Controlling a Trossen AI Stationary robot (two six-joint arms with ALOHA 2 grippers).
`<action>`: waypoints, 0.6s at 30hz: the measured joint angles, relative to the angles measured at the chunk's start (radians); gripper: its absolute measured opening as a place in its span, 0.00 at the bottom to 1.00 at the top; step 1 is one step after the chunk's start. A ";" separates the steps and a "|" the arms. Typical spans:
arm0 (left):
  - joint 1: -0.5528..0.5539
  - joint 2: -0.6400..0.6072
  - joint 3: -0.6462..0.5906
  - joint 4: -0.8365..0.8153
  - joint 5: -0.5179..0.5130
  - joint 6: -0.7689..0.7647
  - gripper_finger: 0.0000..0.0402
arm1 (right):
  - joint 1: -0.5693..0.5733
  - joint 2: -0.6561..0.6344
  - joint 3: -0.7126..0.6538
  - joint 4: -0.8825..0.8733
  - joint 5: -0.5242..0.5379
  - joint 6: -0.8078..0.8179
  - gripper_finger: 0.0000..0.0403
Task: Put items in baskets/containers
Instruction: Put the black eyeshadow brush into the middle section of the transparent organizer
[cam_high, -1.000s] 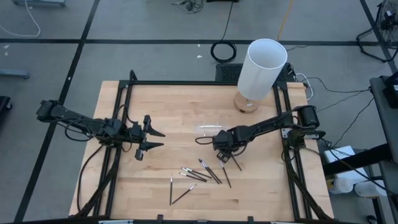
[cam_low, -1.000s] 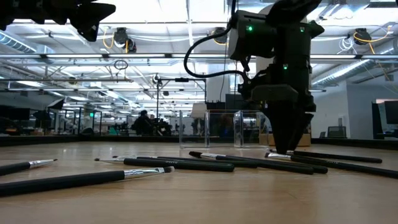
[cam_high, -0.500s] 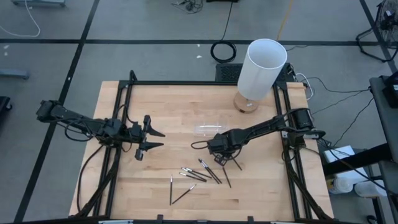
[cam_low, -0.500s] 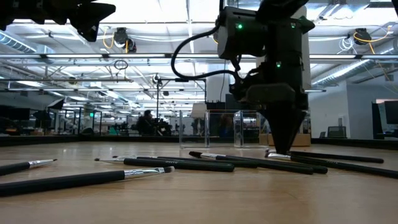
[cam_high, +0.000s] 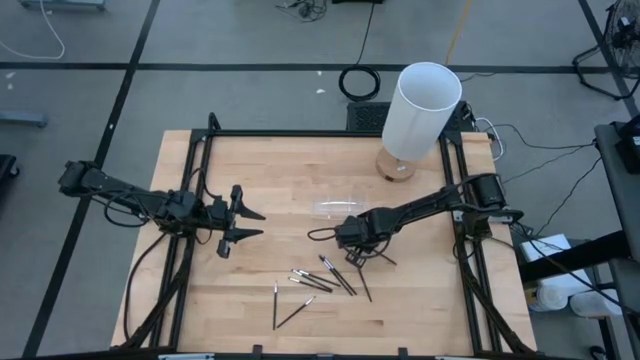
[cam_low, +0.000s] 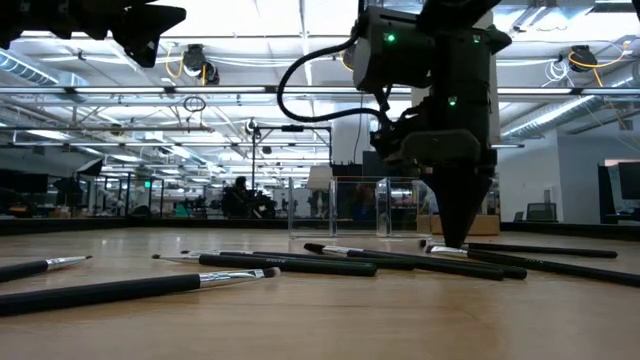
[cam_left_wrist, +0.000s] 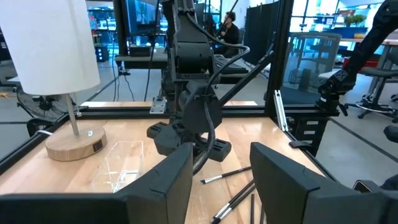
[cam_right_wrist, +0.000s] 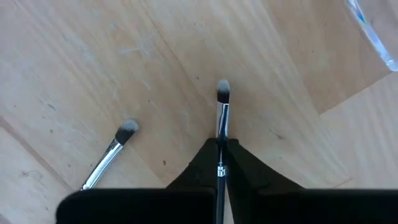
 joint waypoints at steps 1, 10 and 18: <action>0.000 0.000 0.000 -0.001 0.000 0.000 0.42 | 0.000 -0.015 0.000 0.005 0.001 -0.001 0.01; 0.000 0.000 0.000 -0.013 0.000 -0.001 0.42 | 0.004 -0.166 -0.006 0.069 0.045 -0.018 0.00; 0.000 0.000 0.000 -0.016 0.000 -0.002 0.42 | 0.014 -0.256 -0.003 0.177 0.089 -0.082 0.00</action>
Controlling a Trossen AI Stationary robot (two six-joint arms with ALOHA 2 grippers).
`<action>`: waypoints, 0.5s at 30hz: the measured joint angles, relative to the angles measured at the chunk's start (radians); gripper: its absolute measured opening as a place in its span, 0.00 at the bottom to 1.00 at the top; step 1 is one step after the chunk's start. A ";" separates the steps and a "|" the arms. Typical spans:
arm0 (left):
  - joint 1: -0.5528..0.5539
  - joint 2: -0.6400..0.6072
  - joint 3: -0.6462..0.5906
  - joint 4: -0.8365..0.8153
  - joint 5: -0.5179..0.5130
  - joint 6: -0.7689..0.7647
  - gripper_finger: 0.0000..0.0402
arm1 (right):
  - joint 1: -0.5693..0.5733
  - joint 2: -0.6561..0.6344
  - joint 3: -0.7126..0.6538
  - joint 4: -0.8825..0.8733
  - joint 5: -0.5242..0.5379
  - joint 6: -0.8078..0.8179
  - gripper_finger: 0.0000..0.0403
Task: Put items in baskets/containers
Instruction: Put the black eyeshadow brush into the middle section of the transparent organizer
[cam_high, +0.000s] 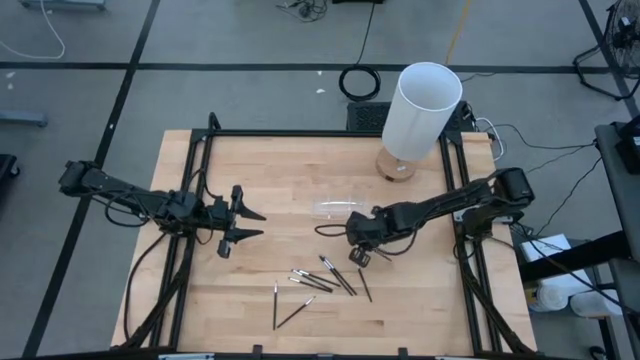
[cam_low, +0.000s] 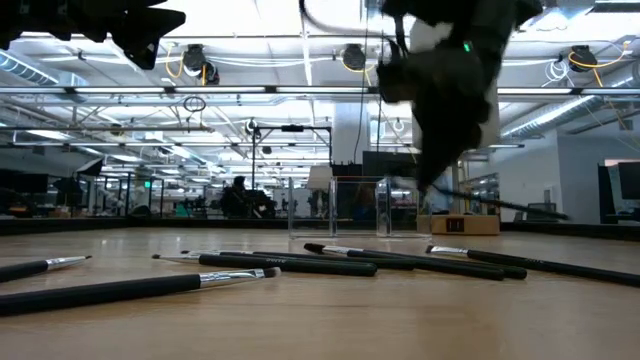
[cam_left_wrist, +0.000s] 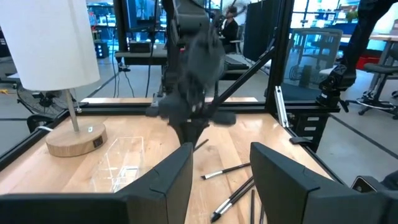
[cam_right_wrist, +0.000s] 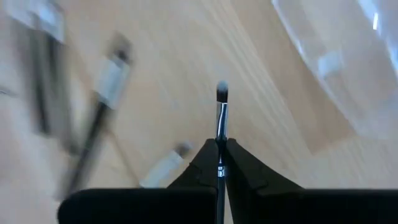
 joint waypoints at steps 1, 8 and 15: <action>0.000 0.000 0.000 0.000 0.000 0.000 0.42 | 0.000 -0.015 0.001 0.029 0.004 -0.019 0.00; 0.000 0.000 0.000 0.008 -0.030 0.032 0.42 | -0.003 -0.145 0.003 0.396 0.023 -0.212 0.00; 0.000 0.000 0.000 0.005 -0.094 0.038 0.42 | -0.030 -0.259 0.003 0.625 0.218 -0.568 0.00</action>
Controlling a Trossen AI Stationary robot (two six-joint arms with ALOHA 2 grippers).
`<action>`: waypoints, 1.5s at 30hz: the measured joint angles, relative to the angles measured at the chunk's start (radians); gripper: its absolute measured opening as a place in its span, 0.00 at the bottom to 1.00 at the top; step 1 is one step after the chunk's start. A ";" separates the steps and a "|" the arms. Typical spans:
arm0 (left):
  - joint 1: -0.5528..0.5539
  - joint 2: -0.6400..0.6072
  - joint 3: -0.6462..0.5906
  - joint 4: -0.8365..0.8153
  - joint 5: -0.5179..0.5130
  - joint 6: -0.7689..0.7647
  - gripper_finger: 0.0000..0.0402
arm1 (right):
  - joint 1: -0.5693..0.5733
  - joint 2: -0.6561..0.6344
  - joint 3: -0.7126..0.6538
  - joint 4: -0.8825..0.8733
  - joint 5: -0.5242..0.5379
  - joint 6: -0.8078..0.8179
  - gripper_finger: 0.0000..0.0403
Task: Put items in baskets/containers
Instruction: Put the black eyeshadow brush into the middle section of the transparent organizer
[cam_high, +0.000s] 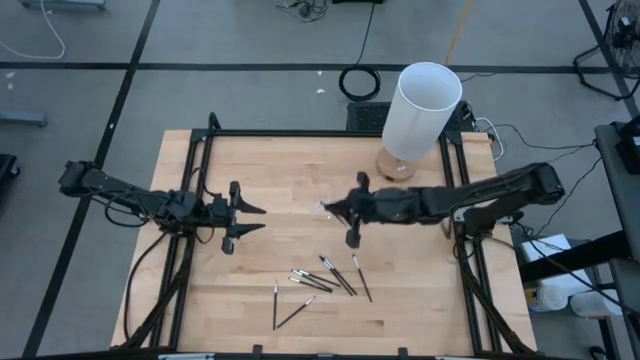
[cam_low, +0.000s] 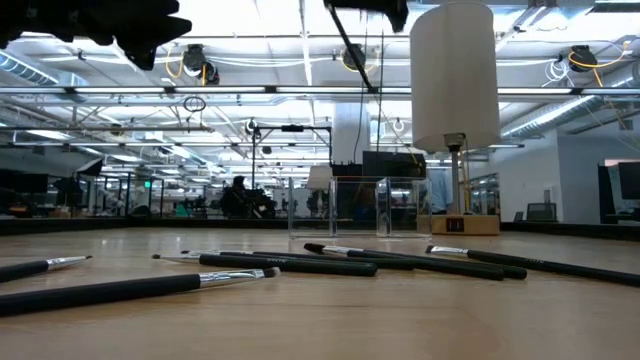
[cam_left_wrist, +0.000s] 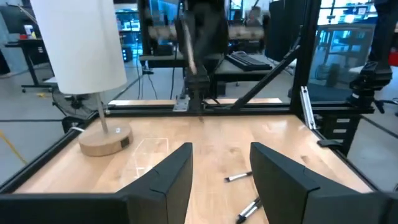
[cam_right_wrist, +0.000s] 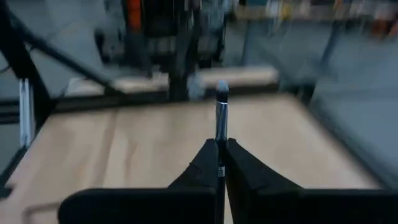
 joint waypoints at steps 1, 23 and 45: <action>0.000 0.000 0.000 0.001 -0.007 0.000 0.42 | -0.014 -0.008 0.000 0.033 -0.002 -0.044 0.00; 0.002 0.000 0.000 0.015 -0.052 0.157 0.42 | -0.242 -0.010 -0.453 0.714 -0.162 -0.118 0.00; 0.002 0.000 0.000 0.012 -0.052 0.153 0.42 | -0.241 0.250 -0.568 1.091 -0.154 -0.054 0.00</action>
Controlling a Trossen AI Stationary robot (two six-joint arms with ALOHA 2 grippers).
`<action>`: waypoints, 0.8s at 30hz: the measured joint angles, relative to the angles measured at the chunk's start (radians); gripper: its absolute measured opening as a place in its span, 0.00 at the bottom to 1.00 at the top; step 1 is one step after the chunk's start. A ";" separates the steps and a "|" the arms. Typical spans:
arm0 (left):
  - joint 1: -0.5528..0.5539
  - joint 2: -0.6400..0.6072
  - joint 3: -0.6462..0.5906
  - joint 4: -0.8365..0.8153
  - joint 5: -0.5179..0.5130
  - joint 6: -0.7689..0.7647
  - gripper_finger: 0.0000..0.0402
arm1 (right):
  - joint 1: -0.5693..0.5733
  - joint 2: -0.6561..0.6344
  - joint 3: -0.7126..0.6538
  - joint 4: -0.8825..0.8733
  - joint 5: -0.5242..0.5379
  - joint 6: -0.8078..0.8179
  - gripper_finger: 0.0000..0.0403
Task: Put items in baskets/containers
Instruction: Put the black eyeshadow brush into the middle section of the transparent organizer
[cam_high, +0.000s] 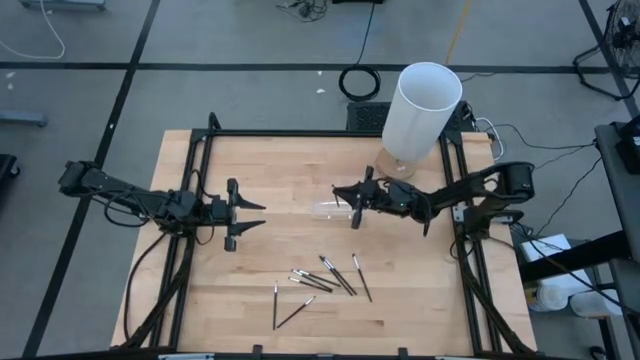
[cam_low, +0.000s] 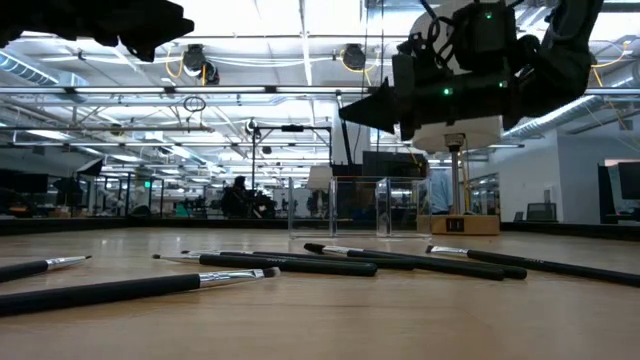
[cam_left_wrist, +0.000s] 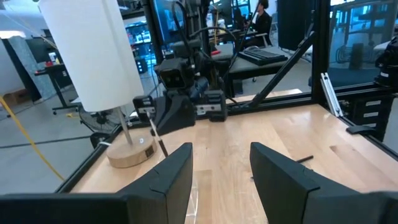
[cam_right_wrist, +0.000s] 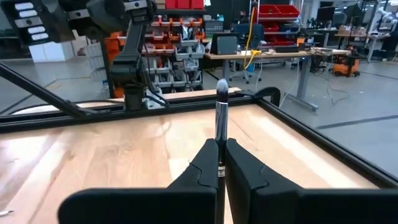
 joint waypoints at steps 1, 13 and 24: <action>0.000 0.000 0.000 0.000 0.000 0.000 0.42 | 0.000 0.016 0.000 0.024 0.000 0.001 0.00; 0.000 0.000 0.000 0.028 -0.024 0.014 0.42 | 0.000 0.116 0.000 0.036 0.048 0.060 0.00; 0.000 0.000 0.000 0.035 -0.024 0.006 0.42 | -0.001 0.115 0.002 -0.020 0.056 0.071 0.00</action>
